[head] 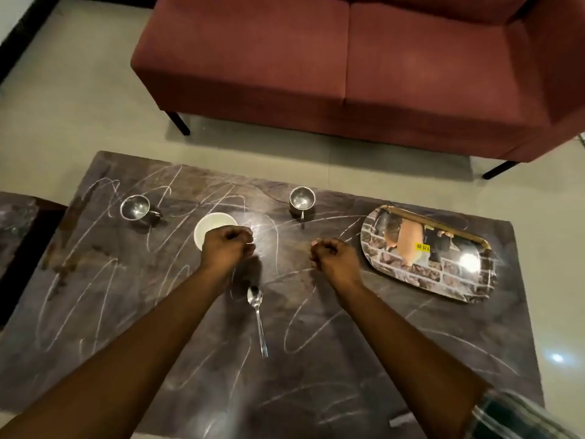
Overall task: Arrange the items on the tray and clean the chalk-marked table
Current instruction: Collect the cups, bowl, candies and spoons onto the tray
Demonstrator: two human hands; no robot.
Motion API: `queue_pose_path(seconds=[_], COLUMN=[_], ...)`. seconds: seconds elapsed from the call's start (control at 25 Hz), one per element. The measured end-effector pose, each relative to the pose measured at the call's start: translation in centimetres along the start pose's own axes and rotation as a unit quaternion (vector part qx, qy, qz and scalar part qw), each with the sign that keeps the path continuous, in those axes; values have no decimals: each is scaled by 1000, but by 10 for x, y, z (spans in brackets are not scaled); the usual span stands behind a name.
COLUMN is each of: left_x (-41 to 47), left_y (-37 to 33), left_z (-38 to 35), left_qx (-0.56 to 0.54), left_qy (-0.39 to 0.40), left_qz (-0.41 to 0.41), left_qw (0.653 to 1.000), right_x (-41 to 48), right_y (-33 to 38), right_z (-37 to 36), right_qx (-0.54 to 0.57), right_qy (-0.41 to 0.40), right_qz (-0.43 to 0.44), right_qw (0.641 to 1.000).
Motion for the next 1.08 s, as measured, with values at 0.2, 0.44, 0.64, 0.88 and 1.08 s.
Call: queue_pose_path(seconds=[0.2,0.44,0.64,0.88,1.08], left_x=[52,106,117,99,57], left_y=[0,7,6,-8,-21], left_z=[-75,-119,-127,-154,-244], left_qx=[-18,29,86,108,124], left_qy=[28,-3,3,18,98], left_qz=[4,-12,-45,-107,-152], left_qw=[999,999,995,988,976], right_x=[63,119,124,114,102], right_y=[-5,13,25,49,51], right_z=[5,-14,-13,31,129], right_qx=[32,-9,-84,-132,-111], right_qy=[-41,-63,-109,-137,-178], right_qz=[-14,24,52,101,96], right_qw=[999,998,989,977,973])
Point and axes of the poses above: each hand's wrist, its own x-axis towards the middle knuckle, its own z-axis out of the back of the hand, y = z × x, the point moved 9 cm from there along x, towards the middle knuckle, and after that the axes turned 4 degrees about -x, right-handed, at the moved point
